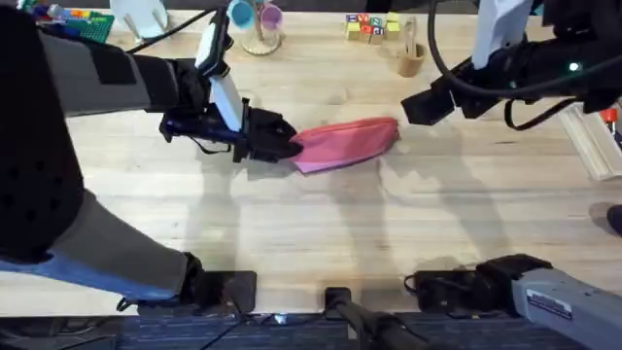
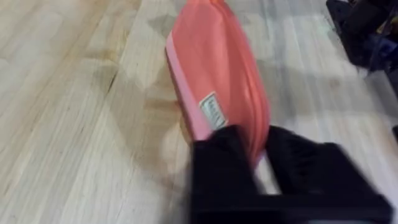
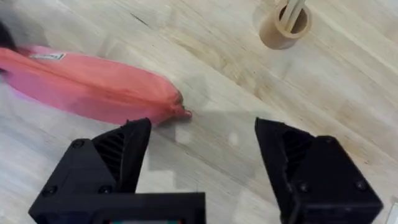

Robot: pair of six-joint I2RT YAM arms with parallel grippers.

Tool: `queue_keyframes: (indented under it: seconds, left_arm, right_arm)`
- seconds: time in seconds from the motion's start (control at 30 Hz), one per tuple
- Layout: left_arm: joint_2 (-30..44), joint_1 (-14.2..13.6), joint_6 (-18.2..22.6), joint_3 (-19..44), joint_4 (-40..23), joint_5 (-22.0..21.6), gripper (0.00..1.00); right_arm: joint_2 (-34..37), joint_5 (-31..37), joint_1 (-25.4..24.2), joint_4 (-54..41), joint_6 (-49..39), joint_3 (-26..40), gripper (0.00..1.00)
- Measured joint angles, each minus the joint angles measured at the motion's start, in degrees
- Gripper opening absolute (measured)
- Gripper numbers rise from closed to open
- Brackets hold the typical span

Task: Unzip the bag, pick up the pens from the table one at a time and place them inside, then zip the bag closed.

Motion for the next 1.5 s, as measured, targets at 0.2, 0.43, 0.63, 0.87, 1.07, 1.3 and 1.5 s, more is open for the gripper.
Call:
queue_keyframes:
  seconds: [0.2, 0.43, 0.63, 0.87, 1.07, 1.3, 1.5]
  left_arm:
    - [0.0, 0.0, -0.32, 0.0, -0.42, 0.92, 0.963]
    - [0.0, 0.0, -0.26, 0.02, 0.44, 1.36, 0.995]
    - [-0.16, 0.04, -0.24, 0.99, -5.67, -1.57, 0.997]
    - [-7.49, 0.04, -1.55, 9.61, -16.23, -12.65, 0.997]
    - [-16.77, 0.04, -12.54, 16.97, -18.53, -21.05, 0.996]
    - [-25.02, 0.04, -30.61, 20.45, -22.11, -31.94, 0.995]
    - [-31.46, 0.04, -45.26, 22.85, -27.99, -39.36, 0.995]
  right_arm:
    - [0.01, 0.0, 0.04, -0.01, -0.01, 0.0, 0.997]
    - [0.0, 0.0, 0.04, -0.01, 0.0, 0.0, 0.998]
    - [0.01, 0.02, 0.04, -0.01, 0.01, 0.0, 0.997]
    - [-0.01, 0.04, 0.04, -0.01, -0.01, 0.0, 0.998]
    - [-0.01, 0.04, 0.04, -0.55, -0.01, 0.0, 0.998]
    - [-2.37, 0.07, 0.04, -4.97, -0.01, 0.0, 0.998]
    - [-6.67, 0.07, 0.04, -6.67, 0.01, 0.0, 0.997]
